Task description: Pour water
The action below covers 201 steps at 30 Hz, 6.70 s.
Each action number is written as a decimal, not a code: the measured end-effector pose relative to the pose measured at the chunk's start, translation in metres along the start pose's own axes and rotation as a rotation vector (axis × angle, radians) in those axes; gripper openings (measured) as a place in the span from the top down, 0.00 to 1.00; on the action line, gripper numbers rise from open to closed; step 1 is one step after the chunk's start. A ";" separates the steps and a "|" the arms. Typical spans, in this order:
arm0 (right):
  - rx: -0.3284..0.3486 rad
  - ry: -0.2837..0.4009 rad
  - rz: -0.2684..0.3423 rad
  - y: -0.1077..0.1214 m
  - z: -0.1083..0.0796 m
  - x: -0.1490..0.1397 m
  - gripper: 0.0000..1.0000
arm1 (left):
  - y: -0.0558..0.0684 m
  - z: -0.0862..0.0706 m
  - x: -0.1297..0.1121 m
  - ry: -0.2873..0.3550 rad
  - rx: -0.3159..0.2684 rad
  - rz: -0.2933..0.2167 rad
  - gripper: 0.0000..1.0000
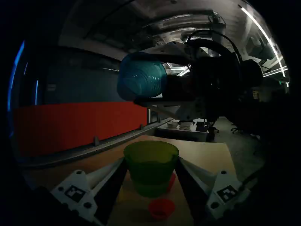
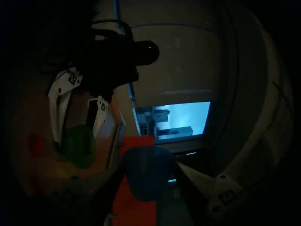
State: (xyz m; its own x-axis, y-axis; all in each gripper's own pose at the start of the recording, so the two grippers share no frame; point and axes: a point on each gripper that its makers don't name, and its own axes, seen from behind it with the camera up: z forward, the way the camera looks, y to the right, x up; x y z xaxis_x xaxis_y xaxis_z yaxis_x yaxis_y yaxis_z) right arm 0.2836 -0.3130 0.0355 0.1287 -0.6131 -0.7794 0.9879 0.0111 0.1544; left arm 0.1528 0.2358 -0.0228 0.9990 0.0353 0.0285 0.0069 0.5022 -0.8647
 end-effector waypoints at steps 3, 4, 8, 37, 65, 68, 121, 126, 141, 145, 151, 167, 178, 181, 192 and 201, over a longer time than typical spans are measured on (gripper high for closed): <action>-0.011 0.001 0.076 0.001 -0.002 -0.002 0.09 | 0.000 -0.001 0.000 -0.001 0.002 0.002 0.16; -0.015 -0.001 0.105 0.001 -0.003 -0.003 0.09 | -0.001 -0.001 0.000 -0.001 0.003 0.001 0.16; -0.035 -0.013 0.204 0.001 -0.005 -0.009 0.09 | -0.001 -0.001 0.000 -0.002 0.004 0.001 0.16; -0.024 -0.032 1.099 -0.022 -0.016 -0.021 0.09 | -0.003 -0.006 0.005 -0.006 0.024 0.014 0.16; 0.000 -0.022 1.397 -0.023 -0.020 -0.023 0.09 | -0.007 -0.004 0.003 -0.017 0.039 0.016 0.16; 0.000 -0.024 1.394 -0.023 -0.022 -0.023 0.09 | -0.009 -0.004 0.002 -0.020 0.044 0.017 0.16; -0.182 -0.204 1.377 -0.048 -0.138 -0.114 0.10 | -0.045 -0.057 -0.027 -0.107 0.238 0.028 0.16; -0.182 -0.222 1.361 -0.055 -0.144 -0.117 0.10 | -0.044 -0.058 -0.030 -0.118 0.243 0.028 0.16; -0.156 -0.265 1.360 -0.079 -0.154 -0.127 0.10 | -0.047 -0.062 -0.060 -0.205 0.264 0.020 0.16; -0.146 -0.276 1.355 -0.086 -0.156 -0.129 0.09 | -0.047 -0.063 -0.069 -0.229 0.262 0.021 0.16; -0.122 -0.289 1.359 -0.098 -0.158 -0.128 0.09 | -0.042 -0.062 -0.082 -0.260 0.246 0.021 0.16; -0.092 -0.321 1.392 -0.133 -0.168 -0.131 0.09 | -0.039 -0.068 -0.109 -0.310 0.245 0.012 0.16; -0.054 -0.342 1.392 -0.159 -0.174 -0.130 0.08 | -0.035 -0.069 -0.130 -0.351 0.239 0.006 0.16; -0.047 -0.347 1.387 -0.164 -0.175 -0.130 0.08 | -0.034 -0.069 -0.136 -0.366 0.236 0.005 0.16; -0.020 -0.358 1.388 -0.185 -0.177 -0.130 0.08 | -0.033 -0.069 -0.159 -0.412 0.229 0.007 0.16; 0.007 -0.366 1.390 -0.203 -0.179 -0.128 0.08 | -0.033 -0.069 -0.174 -0.439 0.225 0.005 0.15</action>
State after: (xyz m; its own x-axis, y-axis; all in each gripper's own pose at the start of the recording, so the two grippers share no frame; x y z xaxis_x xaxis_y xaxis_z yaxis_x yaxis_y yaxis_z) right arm 0.0816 -0.0954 -0.0044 0.9409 -0.2731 0.2003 0.0810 0.7556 0.6500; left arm -0.0183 0.1538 -0.0342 0.8854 0.3748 0.2749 -0.0564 0.6737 -0.7368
